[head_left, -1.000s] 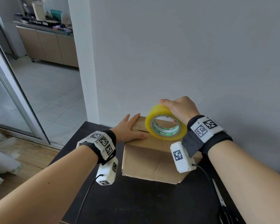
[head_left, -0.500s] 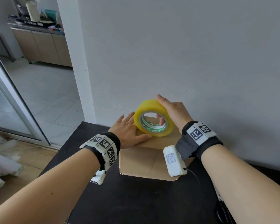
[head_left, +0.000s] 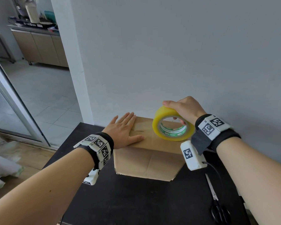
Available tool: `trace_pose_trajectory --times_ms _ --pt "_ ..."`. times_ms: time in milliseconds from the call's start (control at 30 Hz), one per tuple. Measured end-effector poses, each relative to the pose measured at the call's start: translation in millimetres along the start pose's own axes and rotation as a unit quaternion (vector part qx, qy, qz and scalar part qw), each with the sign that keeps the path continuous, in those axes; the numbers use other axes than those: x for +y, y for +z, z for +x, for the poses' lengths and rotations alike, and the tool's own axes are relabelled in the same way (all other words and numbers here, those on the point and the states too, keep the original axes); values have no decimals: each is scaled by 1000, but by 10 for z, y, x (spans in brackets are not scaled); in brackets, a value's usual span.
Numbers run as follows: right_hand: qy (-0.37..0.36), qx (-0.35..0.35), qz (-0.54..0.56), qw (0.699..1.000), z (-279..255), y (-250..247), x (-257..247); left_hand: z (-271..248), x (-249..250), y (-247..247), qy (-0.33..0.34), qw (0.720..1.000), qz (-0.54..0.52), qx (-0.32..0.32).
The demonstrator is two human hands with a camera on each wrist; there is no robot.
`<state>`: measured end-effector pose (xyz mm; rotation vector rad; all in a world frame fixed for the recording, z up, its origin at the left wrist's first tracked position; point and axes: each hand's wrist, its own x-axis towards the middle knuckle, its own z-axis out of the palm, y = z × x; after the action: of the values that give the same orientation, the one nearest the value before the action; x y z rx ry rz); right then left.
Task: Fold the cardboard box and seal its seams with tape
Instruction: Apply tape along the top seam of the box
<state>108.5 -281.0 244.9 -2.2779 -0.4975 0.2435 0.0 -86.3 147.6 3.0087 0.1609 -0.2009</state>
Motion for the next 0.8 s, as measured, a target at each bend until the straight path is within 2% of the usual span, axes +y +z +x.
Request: trace_pose_trajectory --times_ms 200,400,500,600,700,800 --pt "-12 20 -77 997 0 -34 25 11 -5 -9 1 1000 -16 -9" --pt "-8 26 -86 996 0 -27 10 109 106 -179 -66 979 -194 -4" --pt "-7 21 -103 994 -13 -12 -47 184 324 -140 -29 985 -165 29" --pt "0 17 -129 991 -20 5 -96 229 468 3 13 989 -144 33" --pt "-7 25 -136 990 -17 27 -117 258 460 37 14 991 -133 30" --pt "-12 29 -94 995 -1 42 -107 238 462 35 15 993 -117 24"
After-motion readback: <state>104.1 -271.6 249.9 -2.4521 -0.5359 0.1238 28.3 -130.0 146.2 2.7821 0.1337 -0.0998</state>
